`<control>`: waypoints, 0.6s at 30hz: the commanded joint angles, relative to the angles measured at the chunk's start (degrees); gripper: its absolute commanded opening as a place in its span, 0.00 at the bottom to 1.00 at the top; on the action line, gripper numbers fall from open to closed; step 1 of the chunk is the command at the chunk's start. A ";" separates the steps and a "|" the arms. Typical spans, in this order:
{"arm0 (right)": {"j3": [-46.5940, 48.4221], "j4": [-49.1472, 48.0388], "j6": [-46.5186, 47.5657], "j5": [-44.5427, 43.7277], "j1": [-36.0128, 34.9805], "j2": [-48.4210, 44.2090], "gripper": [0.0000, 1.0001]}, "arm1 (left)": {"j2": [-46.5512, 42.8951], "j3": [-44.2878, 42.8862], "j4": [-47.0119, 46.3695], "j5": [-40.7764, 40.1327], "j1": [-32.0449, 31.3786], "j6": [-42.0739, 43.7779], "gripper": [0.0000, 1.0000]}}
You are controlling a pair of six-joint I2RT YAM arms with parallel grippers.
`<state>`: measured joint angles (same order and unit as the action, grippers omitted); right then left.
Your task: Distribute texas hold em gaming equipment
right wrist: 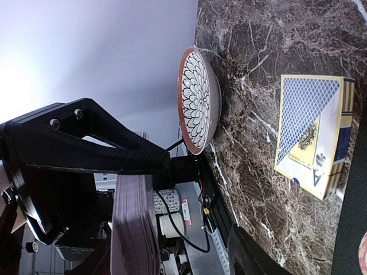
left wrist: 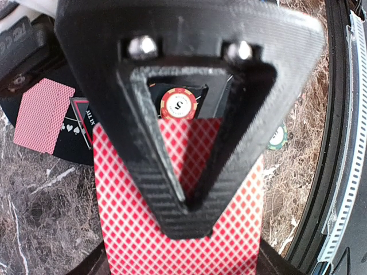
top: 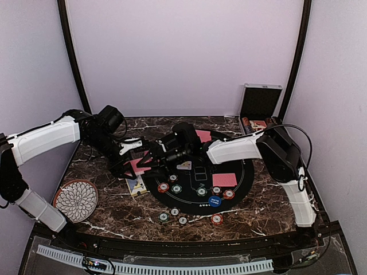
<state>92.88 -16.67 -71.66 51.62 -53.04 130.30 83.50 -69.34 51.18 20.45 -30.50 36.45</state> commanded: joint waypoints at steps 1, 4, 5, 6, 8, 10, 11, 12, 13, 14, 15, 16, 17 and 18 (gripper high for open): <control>-1.94 1.60 0.54 -0.59 1.12 -2.46 0.52 | -2.03 -1.50 0.94 1.37 0.27 0.55 0.00; -2.98 -0.69 -0.78 -0.27 1.48 -4.25 0.43 | -1.94 -1.45 0.97 1.34 0.27 0.54 0.00; -3.46 -1.52 -1.45 -0.25 1.62 -4.90 0.41 | -1.90 -1.42 1.00 1.39 0.27 0.51 0.00; -4.02 -2.27 -1.87 -0.26 1.82 -5.48 0.38 | -1.89 -1.42 0.98 1.43 0.27 0.48 0.00; -5.06 -3.75 -2.84 -0.22 2.13 -6.56 0.32 | -1.86 -1.33 0.88 1.40 0.27 0.47 0.00; -5.94 -5.04 -3.59 -0.15 2.22 -7.40 0.27 | -1.85 -1.26 0.92 1.36 0.27 0.47 0.00; -6.23 -5.31 -3.70 -0.13 2.24 -7.74 0.24 | -1.85 -1.24 0.89 1.37 0.27 0.47 0.00; -6.42 -5.37 -3.67 -0.07 2.31 -7.96 0.22 | -1.85 -1.24 0.86 1.32 0.27 0.47 0.00; -6.62 -5.35 -3.66 0.04 2.32 -8.18 0.20 | -1.85 -1.19 0.86 1.39 0.27 0.51 0.00; -6.84 -5.30 -3.57 0.13 2.34 -8.41 0.17 | -1.85 -1.17 0.92 1.37 0.27 0.52 0.00; -7.02 -5.17 -3.45 0.22 2.46 -8.66 0.12 | -1.85 -1.15 0.93 1.29 0.27 0.50 0.00; -7.23 -5.11 -3.32 0.32 2.54 -8.93 0.08 | -1.85 -1.15 0.94 1.28 0.27 0.54 0.00; -7.38 -4.80 -3.18 0.33 2.62 -9.19 0.04 | -1.96 -1.10 0.98 1.27 0.27 0.55 0.00; -7.44 -4.44 -2.90 0.33 2.79 -9.54 0.01 | -2.00 -0.96 0.96 1.22 0.29 0.55 0.00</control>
<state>86.41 -19.88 -75.11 51.59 -50.83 123.94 83.50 -69.34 51.33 20.49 -30.48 36.42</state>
